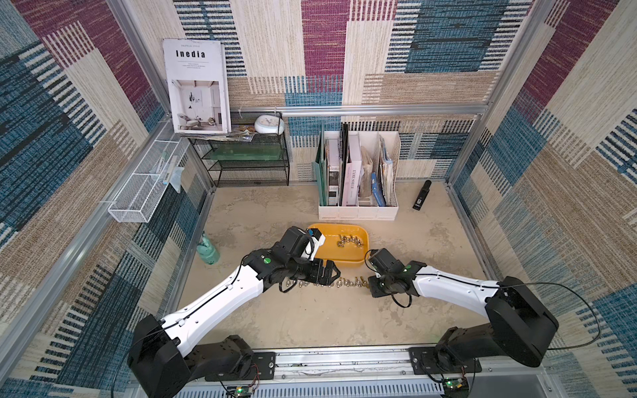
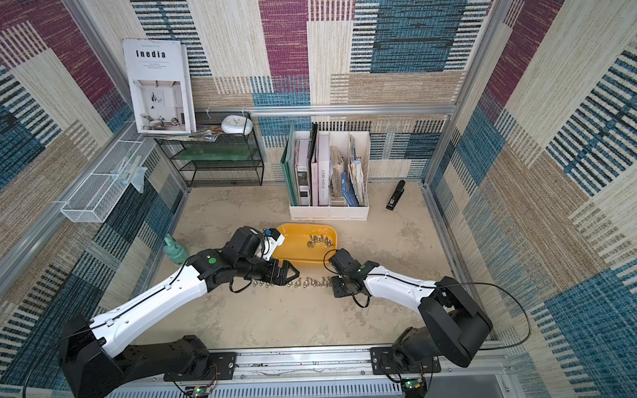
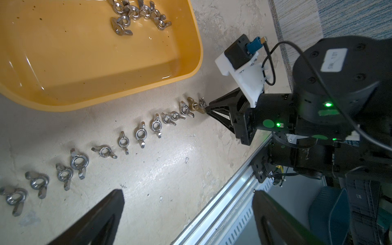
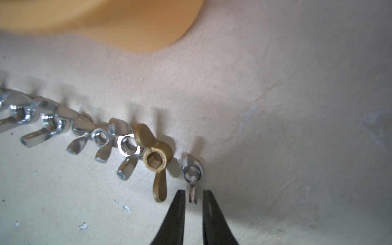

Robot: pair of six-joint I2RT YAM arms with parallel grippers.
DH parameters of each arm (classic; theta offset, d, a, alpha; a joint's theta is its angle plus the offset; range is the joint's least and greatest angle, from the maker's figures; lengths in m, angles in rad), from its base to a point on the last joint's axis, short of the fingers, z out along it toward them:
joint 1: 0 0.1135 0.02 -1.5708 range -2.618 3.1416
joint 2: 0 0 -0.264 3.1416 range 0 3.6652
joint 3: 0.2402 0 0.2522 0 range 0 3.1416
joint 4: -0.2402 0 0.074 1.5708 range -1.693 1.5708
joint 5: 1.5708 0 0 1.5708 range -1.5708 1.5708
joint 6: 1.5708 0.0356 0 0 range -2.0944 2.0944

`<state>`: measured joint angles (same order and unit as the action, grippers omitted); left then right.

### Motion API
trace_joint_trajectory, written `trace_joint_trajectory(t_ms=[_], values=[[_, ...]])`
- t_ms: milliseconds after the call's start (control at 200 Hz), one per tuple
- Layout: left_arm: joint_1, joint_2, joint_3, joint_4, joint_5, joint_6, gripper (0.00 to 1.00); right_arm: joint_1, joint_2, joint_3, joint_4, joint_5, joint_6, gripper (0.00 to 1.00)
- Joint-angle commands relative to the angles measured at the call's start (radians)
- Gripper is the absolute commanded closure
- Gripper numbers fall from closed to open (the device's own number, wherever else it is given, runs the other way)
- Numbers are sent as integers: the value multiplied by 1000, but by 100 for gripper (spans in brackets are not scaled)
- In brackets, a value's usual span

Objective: Take out the wing nut from the storage box
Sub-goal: Place the wing nut at the center of the board, then pick up the wing nut from the storage box.

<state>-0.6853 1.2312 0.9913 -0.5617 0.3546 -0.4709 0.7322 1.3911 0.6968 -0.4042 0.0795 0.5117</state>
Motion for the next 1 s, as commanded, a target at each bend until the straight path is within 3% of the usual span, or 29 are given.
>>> trace_joint_trajectory(t_ms=[0, 265, 506, 646, 776, 992], values=[[1, 9, 10, -3, -13, 6, 1, 1, -37, 37, -51, 34, 0, 71], [2, 29, 29, -8, -90, 2, 1, 1, -37, 206, -119, 99, -60, 62], [31, 40, 50, -44, -169, 0, 1, -6, 97, 402, -101, 117, -190, 43], [62, 45, 56, -43, -160, 10, 1, -26, 231, 518, -103, 104, -223, 45], [86, 58, 71, -48, -149, 27, 1, -51, 358, 616, -139, 84, -226, 55], [133, 93, 84, -44, -110, 52, 1, -77, 488, 695, -116, 45, -277, 56]])
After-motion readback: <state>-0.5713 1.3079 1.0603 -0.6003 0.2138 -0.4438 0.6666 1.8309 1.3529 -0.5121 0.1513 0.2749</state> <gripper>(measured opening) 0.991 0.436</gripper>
